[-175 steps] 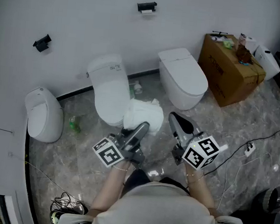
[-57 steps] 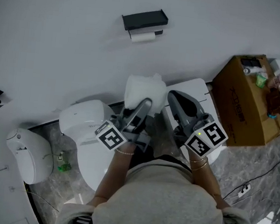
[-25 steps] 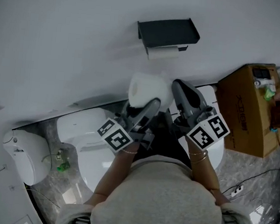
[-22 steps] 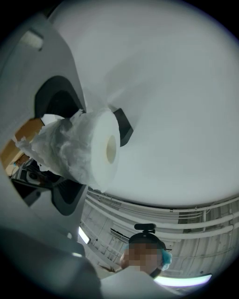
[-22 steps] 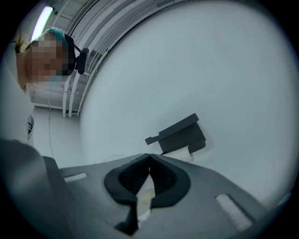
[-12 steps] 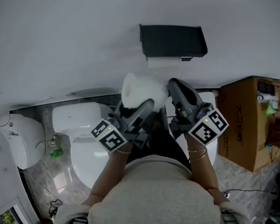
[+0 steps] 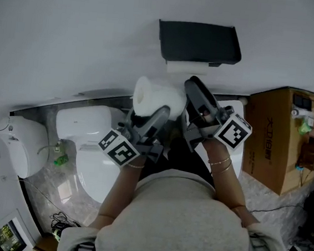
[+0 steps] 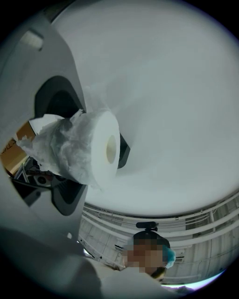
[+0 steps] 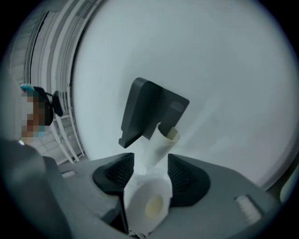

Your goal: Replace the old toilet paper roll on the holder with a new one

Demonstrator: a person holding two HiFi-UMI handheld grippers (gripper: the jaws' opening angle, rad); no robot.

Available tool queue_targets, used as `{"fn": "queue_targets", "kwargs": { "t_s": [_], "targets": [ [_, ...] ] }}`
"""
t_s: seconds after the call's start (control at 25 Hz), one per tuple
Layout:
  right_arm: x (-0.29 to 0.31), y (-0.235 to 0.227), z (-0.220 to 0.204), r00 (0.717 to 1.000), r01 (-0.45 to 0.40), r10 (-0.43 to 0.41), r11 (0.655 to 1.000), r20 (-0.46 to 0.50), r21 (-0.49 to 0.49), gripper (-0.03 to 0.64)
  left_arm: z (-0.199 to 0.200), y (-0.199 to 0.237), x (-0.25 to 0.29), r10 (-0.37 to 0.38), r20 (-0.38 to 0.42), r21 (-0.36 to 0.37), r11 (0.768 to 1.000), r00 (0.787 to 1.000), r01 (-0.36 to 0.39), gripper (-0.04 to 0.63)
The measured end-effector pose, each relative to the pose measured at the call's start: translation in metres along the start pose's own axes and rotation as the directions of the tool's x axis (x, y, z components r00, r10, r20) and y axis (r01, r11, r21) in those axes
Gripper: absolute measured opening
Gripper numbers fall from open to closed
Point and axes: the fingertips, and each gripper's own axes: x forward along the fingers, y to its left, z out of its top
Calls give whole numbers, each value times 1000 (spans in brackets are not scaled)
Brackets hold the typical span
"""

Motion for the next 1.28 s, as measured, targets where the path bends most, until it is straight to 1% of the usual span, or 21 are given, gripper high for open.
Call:
{"fn": "queue_targets", "kwargs": {
  "t_s": [0.04, 0.16, 0.32, 0.56, 0.76, 0.88, 0.96, 1.08, 1.28],
  "targets": [
    [2, -2, 1, 1000, 2, -2, 1000, 9, 19, 223, 1, 1, 1, 2, 4, 1, 1000, 1000, -2, 405],
    [8, -10, 4, 999, 48, -48, 999, 13, -18, 249, 3, 2, 1, 8, 16, 4, 1000, 1000, -8, 405],
    [21, -8, 5, 1000, 2, -2, 999, 13, 34, 261, 9, 6, 0, 15, 34, 10, 1000, 999, -16, 405],
    [29, -11, 13, 999, -9, 6, 999, 50, 52, 261, 11, 7, -2, 31, 62, 11, 999, 998, -32, 405],
    [33, -9, 15, 998, -54, 50, 996, 47, 74, 259, 12, 6, -2, 39, 72, 12, 999, 997, -40, 405],
    [31, -14, 19, 997, -37, 32, 996, 72, 79, 241, 12, 6, -3, 45, 80, 16, 999, 996, -46, 405],
    [30, -17, 23, 995, -32, 23, 996, 92, 89, 184, 12, 6, -3, 48, 83, 18, 999, 995, -49, 405],
    [31, -17, 23, 995, -39, 30, 994, 90, 100, 183, 13, 5, -4, 52, 85, 20, 998, 995, -54, 405],
    [31, -12, 21, 996, -41, 36, 997, 78, 72, 183, 12, 4, -3, 52, 79, 20, 998, 996, -54, 405]
  ]
}}
